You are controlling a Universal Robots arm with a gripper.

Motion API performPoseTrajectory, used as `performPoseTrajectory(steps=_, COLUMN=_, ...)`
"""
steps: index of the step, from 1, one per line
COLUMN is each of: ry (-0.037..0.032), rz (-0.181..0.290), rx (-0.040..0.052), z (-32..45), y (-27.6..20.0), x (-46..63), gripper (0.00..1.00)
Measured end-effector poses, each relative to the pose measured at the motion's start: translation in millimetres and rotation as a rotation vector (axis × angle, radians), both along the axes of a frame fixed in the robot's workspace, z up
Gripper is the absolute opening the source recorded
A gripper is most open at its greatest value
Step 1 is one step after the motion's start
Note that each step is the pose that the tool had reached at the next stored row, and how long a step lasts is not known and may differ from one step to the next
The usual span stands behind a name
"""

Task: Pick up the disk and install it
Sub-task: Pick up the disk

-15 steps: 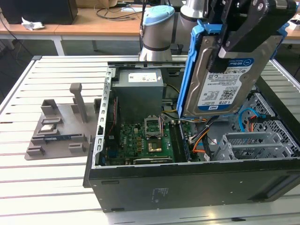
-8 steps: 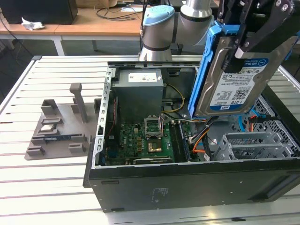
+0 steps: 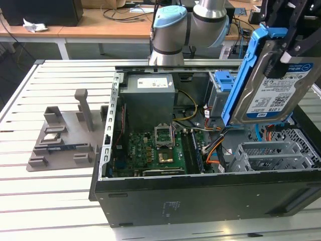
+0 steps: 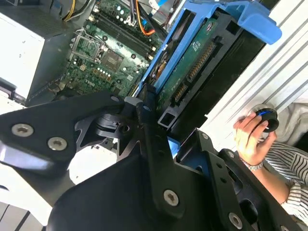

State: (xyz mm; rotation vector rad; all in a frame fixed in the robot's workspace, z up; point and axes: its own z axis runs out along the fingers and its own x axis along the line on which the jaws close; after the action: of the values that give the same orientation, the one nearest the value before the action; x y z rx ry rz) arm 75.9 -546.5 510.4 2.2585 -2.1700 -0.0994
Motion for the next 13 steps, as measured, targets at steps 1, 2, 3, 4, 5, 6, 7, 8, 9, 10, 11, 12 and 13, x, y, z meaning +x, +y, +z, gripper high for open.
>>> performPoseTrajectory(steps=1, ry=0.0, rz=0.0, rx=0.0, z=-0.1, y=0.0, x=2.8, gripper=0.36)
performPoseTrajectory(steps=2, ry=0.0, rz=0.0, rx=0.0, z=-0.2, y=0.0, x=6.6, gripper=0.36)
performPoseTrajectory(steps=3, ry=0.0001, rz=0.0, rx=0.0, z=-0.3, y=0.0, x=10.4, gripper=0.36)
performPoseTrajectory(steps=4, ry=0.0, rz=0.0, rx=-0.0001, z=-0.3, y=0.0, x=13.4, gripper=0.36)
performPoseTrajectory(steps=5, ry=0.0001, rz=0.0, rx=0.0, z=-0.4, y=0.0, x=17.2, gripper=0.36)
performPoseTrajectory(steps=6, ry=0.0001, rz=0.0, rx=-0.0001, z=-0.5, y=0.0, x=19.2, gripper=0.36)
performPoseTrajectory(steps=7, ry=0.0001, rz=0.0, rx=0.0, z=-0.5, y=0.0, x=21.1, gripper=0.36)
performPoseTrajectory(steps=8, ry=0.0001, rz=0.0, rx=-0.0001, z=-0.6, y=0.0, x=24.1, gripper=0.36)
performPoseTrajectory(steps=9, ry=0.0001, rz=0.0, rx=0.0, z=-0.7, y=0.0, x=27.3, gripper=0.36)
performPoseTrajectory(steps=10, ry=0.0001, rz=0.0, rx=-0.0001, z=-0.7, y=-0.1, x=30.7, gripper=0.36)
performPoseTrajectory(steps=11, ry=0.0001, rz=0.0, rx=0.0, z=-0.8, y=-0.1, x=33.5, gripper=0.36)
performPoseTrajectory(steps=12, ry=0.0002, rz=0.0, rx=0.0, z=-1.0, y=-0.1, x=38.1, gripper=0.36)
performPoseTrajectory(steps=13, ry=0.0002, rz=0.0, rx=0.0, z=-1.1, y=-0.1, x=40.9, gripper=0.36)
